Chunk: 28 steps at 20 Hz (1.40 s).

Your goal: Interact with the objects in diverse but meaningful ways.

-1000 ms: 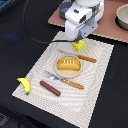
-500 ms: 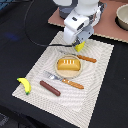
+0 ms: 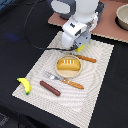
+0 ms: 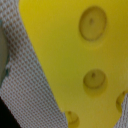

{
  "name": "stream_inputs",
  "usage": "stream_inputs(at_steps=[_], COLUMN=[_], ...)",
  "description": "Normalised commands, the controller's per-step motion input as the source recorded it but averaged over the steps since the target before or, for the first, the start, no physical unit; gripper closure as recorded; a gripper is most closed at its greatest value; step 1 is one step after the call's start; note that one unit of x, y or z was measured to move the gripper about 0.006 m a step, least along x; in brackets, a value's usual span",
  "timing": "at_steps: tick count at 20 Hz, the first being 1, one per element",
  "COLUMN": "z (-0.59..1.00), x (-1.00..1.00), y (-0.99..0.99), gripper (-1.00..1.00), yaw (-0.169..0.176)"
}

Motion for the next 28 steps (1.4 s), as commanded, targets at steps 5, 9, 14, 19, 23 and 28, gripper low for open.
stream_inputs(at_steps=[5,9,14,19,23,28], z=[0.0,0.1,0.94,1.0,0.98,0.36], x=[-0.07,-0.02,-0.25,-0.54,-0.66,-0.89], y=[0.0,0.04,0.23,0.29,0.23,0.0], gripper=[1.0,1.0,1.0,1.0,1.0,1.0], yaw=[-0.001,0.0,0.011,0.005,0.018,0.072])
